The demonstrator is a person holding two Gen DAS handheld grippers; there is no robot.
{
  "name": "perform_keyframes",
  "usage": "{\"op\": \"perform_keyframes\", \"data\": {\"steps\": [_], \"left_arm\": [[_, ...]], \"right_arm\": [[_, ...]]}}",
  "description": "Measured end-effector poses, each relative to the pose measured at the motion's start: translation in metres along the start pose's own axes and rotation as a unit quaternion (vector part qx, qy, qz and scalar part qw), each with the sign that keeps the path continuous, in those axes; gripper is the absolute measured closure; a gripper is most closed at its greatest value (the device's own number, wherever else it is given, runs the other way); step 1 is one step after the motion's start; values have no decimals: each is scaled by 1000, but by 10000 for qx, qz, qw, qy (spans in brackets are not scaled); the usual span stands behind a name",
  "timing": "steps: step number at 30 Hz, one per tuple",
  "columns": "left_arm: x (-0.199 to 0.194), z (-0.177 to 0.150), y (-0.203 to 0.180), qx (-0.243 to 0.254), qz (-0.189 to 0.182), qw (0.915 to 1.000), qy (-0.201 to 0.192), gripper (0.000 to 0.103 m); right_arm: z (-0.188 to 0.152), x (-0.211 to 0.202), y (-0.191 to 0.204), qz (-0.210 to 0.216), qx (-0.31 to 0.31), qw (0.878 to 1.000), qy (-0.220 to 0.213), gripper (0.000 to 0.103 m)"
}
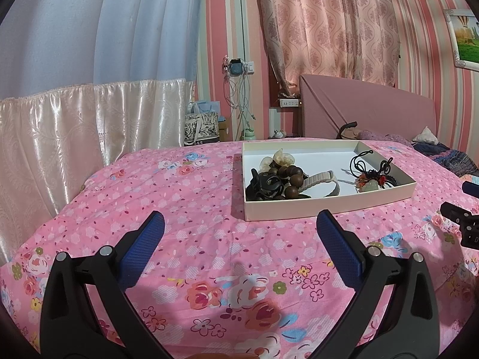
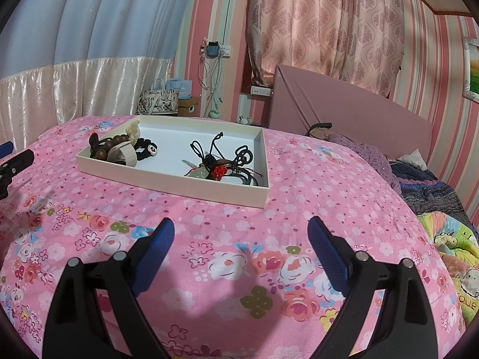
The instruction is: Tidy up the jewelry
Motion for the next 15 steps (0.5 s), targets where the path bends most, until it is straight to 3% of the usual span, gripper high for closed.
{"op": "perform_keyframes", "data": {"steps": [15], "left_arm": [[3,-2,1,-2,11,10000,13,3]], "right_arm": [[-3,3,-1,19,65,10000,35,13]]}}
Point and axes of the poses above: each gripper's, at about its wrist camera, not at the fingertips, and x roughly the way its jaws point, y to its left, z to its top, the point moved 9 cm from there along x, roughly the way its jaws point, and after that the axes turned 5 degrees about y, right-handed, at the moved point
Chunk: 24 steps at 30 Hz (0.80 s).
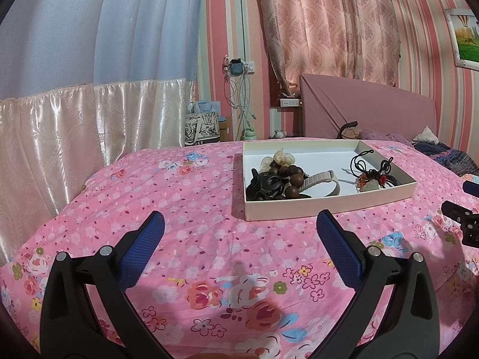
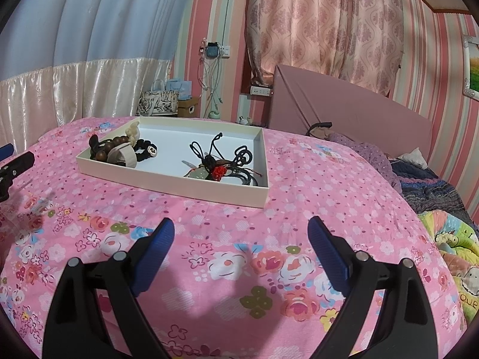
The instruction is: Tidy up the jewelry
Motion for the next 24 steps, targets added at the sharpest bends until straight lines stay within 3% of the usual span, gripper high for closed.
{"op": "perform_keyframes", "data": {"steps": [24], "left_arm": [[-1,1,-3,4,-3,10000,-18,3]], "right_arm": [[-1,1,-2,-99,-28,9999,43,13]]}}
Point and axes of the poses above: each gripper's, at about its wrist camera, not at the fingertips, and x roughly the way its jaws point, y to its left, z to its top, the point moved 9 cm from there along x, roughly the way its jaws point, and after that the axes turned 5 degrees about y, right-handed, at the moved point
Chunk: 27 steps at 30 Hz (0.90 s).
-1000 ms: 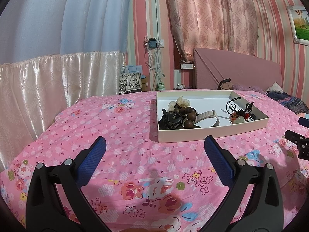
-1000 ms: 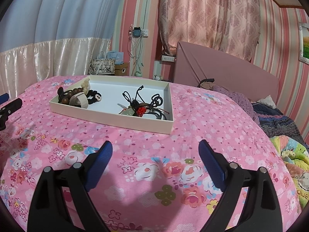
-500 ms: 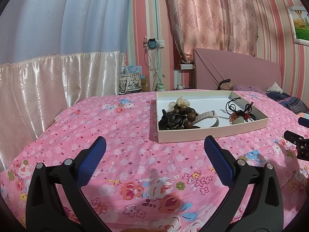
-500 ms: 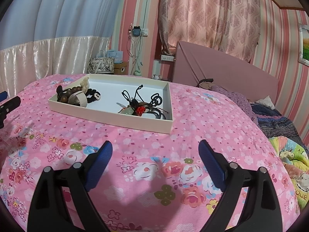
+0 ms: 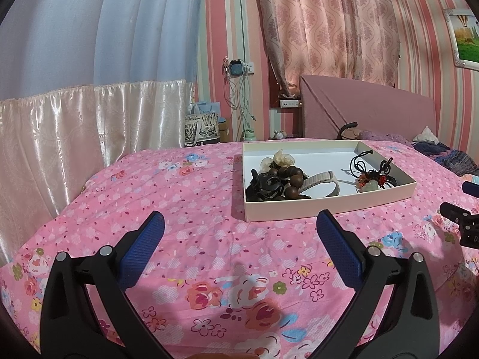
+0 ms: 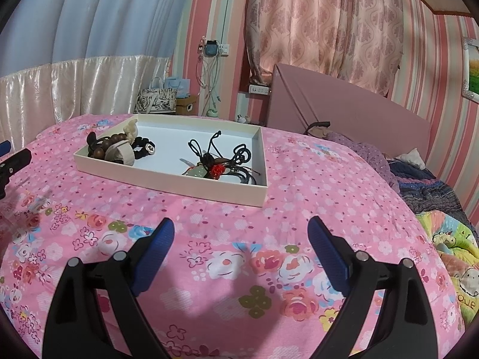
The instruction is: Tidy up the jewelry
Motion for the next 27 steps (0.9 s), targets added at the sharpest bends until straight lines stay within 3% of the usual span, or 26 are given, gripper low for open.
{"op": "perform_keyframes", "data": {"steps": [7,11,27], "left_arm": [[-1,1,3,-43,86,10000,-19,3],[-2,2,4,-39,80,9999,-55,3],[-8,3,7,-118,58,9997,-182,3]], "right_arm": [[-2,5,2,-201,-74,9997,132,13],[-1,-1,5,-299,-212,9993,-11,13],[5,-18,-14,-125,302,9986,-418,13]]}}
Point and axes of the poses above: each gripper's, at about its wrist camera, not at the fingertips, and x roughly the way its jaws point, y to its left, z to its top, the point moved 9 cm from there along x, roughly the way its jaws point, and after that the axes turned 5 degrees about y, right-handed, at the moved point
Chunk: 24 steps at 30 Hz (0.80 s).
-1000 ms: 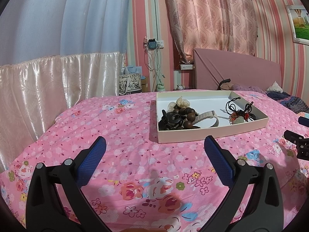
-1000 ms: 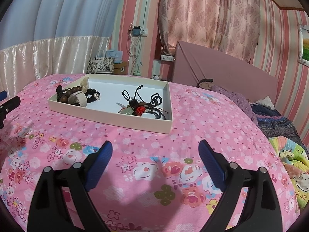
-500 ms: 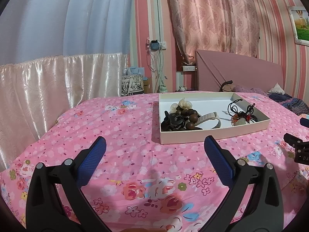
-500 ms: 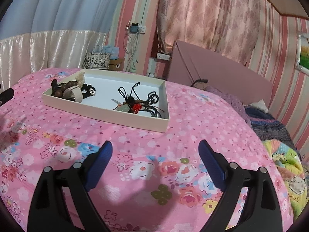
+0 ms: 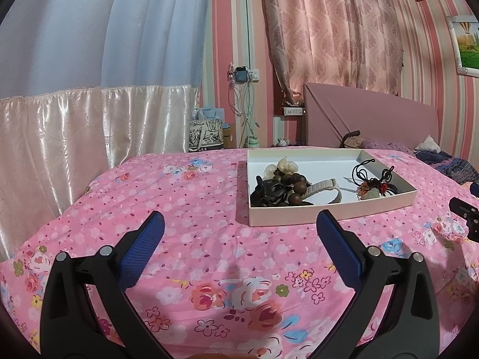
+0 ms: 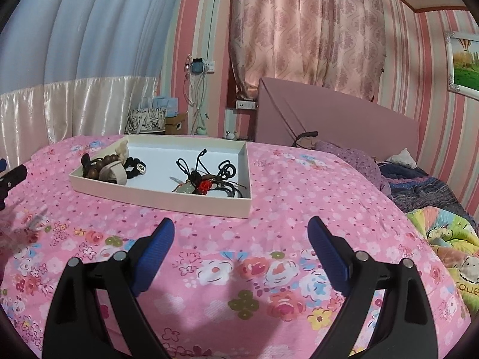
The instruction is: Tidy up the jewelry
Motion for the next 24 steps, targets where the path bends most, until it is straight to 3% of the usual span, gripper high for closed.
{"op": "perform_keyframes", "data": {"steps": [13,24], "left_arm": [[-3,2,-1,69,67,9999,-52,3],[-2,2,0,41,58,10000,-39,3]], "right_arm": [[3,-8,-7,105,212,9995,-230,8],[2,0,1,326,113,9994,-52,8]]}}
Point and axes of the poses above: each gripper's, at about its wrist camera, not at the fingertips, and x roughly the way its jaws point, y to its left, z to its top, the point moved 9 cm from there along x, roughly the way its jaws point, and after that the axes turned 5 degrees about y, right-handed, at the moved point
